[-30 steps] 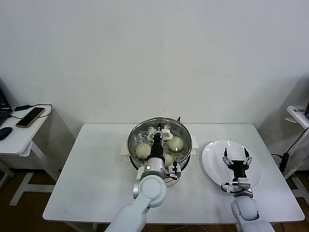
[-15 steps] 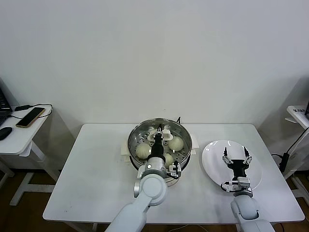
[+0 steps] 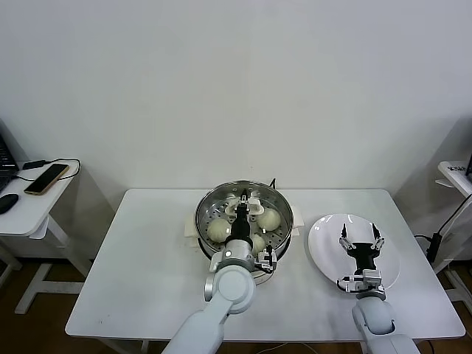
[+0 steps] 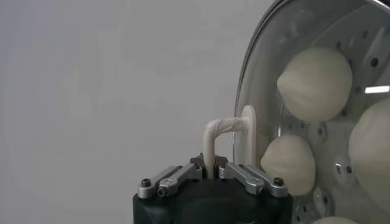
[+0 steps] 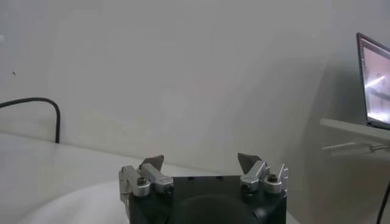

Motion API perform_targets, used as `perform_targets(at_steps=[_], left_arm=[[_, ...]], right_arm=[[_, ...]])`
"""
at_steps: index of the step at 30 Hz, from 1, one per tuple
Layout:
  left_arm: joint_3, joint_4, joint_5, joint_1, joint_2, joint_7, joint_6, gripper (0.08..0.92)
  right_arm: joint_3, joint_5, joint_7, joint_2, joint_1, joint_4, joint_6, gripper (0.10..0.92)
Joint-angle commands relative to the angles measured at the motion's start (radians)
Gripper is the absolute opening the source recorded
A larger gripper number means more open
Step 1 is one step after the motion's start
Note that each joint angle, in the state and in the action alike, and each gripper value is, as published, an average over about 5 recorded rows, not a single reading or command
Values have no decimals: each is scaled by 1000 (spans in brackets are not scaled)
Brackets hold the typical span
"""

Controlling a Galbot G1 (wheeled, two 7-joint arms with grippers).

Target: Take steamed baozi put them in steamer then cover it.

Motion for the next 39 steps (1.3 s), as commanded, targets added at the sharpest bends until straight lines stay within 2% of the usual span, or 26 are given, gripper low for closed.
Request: perform_targets(at_steps=[1, 8, 19, 22, 27, 30, 33, 37, 39], left_arm=[[-5, -11, 3, 2, 1, 3, -4, 268], [2, -81, -19, 22, 19, 7, -3, 466], [21, -258, -77, 102, 96, 35, 5, 767], [23, -322, -102, 134, 135, 44, 8, 810], [10, -455, -191, 187, 194, 43, 16, 823], [-48, -526, -344, 204, 220, -23, 21, 823], [-170, -552, -589, 202, 239, -170, 6, 823], [-390, -450, -993, 182, 264, -390, -119, 823], [-482, -369, -1189, 172, 277, -461, -198, 823]], right_arm=[[0, 1, 1, -2, 0, 4, 0, 823], [-2, 1, 2, -3, -1, 6, -1, 823], [-7, -1, 7, 1, 5, 11, -3, 823], [-6, -2, 9, 2, 4, 13, -3, 823], [-3, -1, 7, -2, 2, 16, -1, 823], [-2, 17, -3, -6, -6, 29, 3, 823], [-5, 73, -30, -14, -22, 59, 3, 823], [-8, 183, -81, -25, -54, 117, -18, 823], [-9, 224, -94, -29, -69, 142, -37, 823]])
